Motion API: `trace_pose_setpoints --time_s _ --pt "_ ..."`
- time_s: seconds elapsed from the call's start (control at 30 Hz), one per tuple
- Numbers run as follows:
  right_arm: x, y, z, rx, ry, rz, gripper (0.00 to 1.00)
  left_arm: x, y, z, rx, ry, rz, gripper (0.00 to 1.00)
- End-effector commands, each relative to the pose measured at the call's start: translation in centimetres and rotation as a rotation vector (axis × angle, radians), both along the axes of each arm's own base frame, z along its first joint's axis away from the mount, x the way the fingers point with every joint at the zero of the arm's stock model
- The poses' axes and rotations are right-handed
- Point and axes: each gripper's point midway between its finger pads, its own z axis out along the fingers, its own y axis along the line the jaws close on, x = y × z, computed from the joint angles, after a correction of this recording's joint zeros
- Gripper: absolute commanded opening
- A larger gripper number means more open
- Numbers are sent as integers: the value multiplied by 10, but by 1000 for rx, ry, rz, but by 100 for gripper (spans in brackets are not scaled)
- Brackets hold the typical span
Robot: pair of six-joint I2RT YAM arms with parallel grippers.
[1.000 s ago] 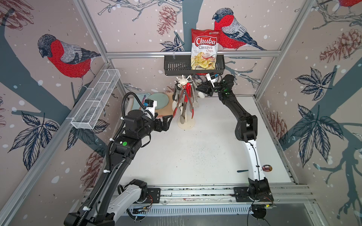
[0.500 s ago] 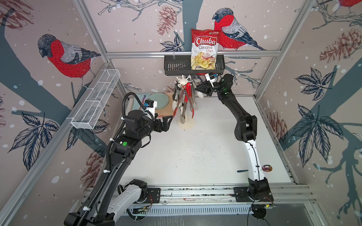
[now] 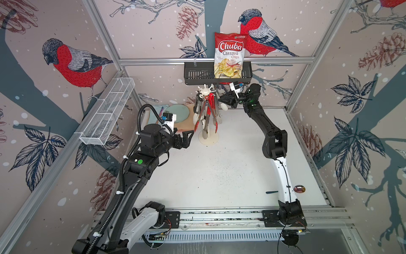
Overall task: Hang food tongs on kitchen utensil racks
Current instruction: Hang the food tongs on the rack.
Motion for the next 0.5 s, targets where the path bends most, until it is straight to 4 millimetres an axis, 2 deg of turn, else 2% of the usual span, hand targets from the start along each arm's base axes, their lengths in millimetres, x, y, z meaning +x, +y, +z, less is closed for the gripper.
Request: trace_pose_setpoints --time_s 0.0,0.47 --pt "0 3 4 14 -32 -8 0 -1 -1 1 4 -11 -9 96" --pt "-2 7 3 15 -36 -2 0 -3 0 0 5 -11 -13 96"
